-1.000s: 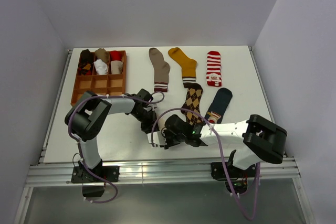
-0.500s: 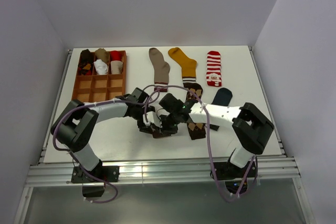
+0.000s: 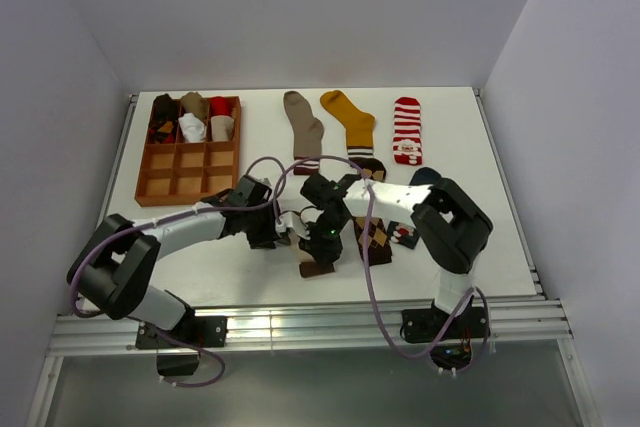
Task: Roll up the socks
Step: Roll the sock at the center of the board.
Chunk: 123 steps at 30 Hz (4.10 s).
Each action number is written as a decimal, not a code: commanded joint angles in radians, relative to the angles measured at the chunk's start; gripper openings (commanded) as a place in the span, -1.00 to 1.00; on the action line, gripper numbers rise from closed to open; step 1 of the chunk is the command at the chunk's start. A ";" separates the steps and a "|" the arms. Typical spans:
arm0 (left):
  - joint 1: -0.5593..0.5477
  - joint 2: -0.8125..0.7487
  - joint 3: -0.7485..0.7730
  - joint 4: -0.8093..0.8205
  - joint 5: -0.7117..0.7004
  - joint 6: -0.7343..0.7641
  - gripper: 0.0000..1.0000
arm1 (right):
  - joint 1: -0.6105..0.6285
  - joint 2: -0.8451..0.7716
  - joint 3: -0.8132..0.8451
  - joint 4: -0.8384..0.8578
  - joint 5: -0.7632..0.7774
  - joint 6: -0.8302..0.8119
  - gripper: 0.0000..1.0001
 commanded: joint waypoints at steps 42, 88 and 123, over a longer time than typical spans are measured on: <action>-0.368 -0.079 -0.126 0.496 -0.230 0.320 0.16 | -0.209 0.620 0.622 -0.603 -0.145 0.012 -0.70; -0.324 0.119 -0.409 0.773 -0.019 -0.051 -0.99 | -0.395 0.046 0.196 -0.007 -0.136 0.218 -0.01; -0.057 0.346 -0.264 0.469 0.343 -0.033 -0.99 | 0.115 -0.715 -0.692 0.765 0.390 -0.150 0.39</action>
